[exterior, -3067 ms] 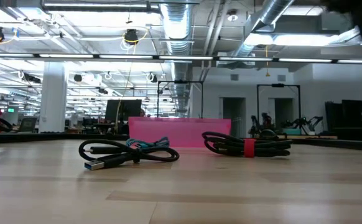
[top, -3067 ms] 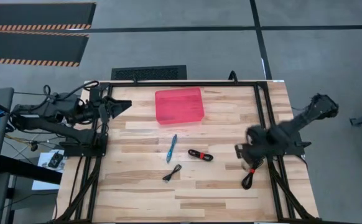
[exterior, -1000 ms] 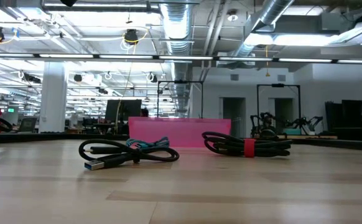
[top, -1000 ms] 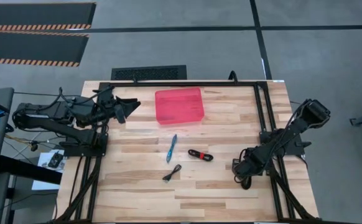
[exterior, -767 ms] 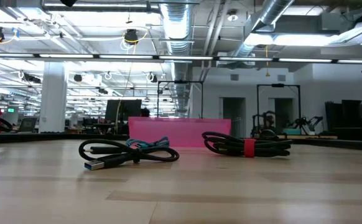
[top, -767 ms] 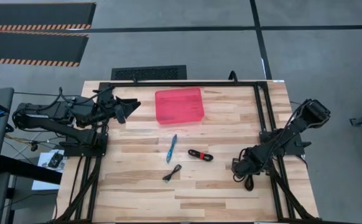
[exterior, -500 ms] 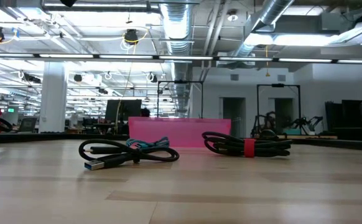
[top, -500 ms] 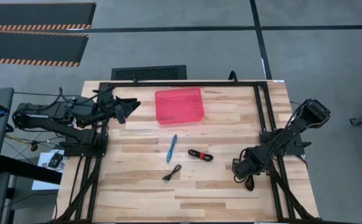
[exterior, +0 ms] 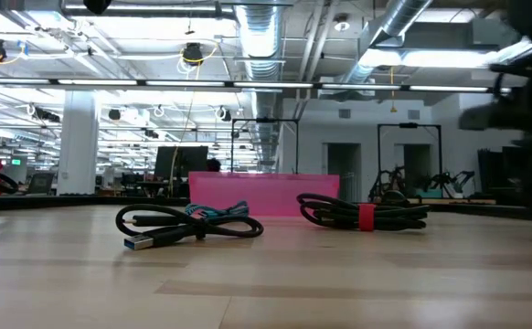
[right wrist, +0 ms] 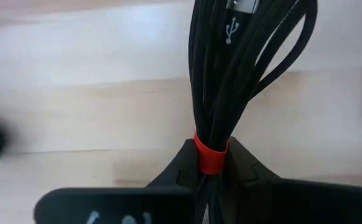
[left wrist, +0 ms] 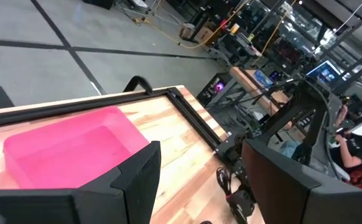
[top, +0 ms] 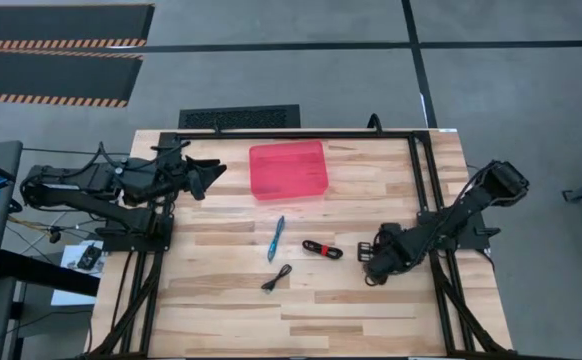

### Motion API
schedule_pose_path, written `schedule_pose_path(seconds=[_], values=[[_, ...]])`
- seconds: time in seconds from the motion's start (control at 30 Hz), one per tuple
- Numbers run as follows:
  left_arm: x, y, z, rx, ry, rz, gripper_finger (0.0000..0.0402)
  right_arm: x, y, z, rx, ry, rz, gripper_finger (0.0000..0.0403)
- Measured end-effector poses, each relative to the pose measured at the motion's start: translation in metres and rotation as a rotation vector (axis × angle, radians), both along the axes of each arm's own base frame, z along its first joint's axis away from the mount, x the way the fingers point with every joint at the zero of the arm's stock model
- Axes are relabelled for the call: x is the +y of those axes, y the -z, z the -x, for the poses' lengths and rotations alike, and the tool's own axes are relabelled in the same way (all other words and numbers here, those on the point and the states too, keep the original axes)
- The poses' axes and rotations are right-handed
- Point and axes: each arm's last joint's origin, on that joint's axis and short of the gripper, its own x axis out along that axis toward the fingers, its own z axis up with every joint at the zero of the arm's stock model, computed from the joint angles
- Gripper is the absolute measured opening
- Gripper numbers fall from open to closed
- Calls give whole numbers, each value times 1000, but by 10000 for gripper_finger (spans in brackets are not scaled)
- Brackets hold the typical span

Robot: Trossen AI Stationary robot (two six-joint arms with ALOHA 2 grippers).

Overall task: Pick and place USB-C Cables
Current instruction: Put the right black charger cable into the pink bin

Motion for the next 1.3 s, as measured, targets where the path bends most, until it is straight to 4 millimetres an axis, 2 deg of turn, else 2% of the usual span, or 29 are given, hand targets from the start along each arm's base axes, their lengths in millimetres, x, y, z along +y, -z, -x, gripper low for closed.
schedule_pose_path(seconds=[0.37, 0.73, 1.03, 1.3], values=[[-2, 13, -13, 115, 1, -11, 214, -44, -25, -44, -57, -213, 86, 34], [-4, 23, -29, 166, -7, 17, 214, -101, -55, -82, -183, -383, 194, 34], [-5, 25, -32, 147, -24, 68, 214, -156, -105, -103, -265, -504, 361, 34], [-5, 25, -32, 144, -26, 76, 214, -201, -151, -105, -229, -762, 573, 34]])
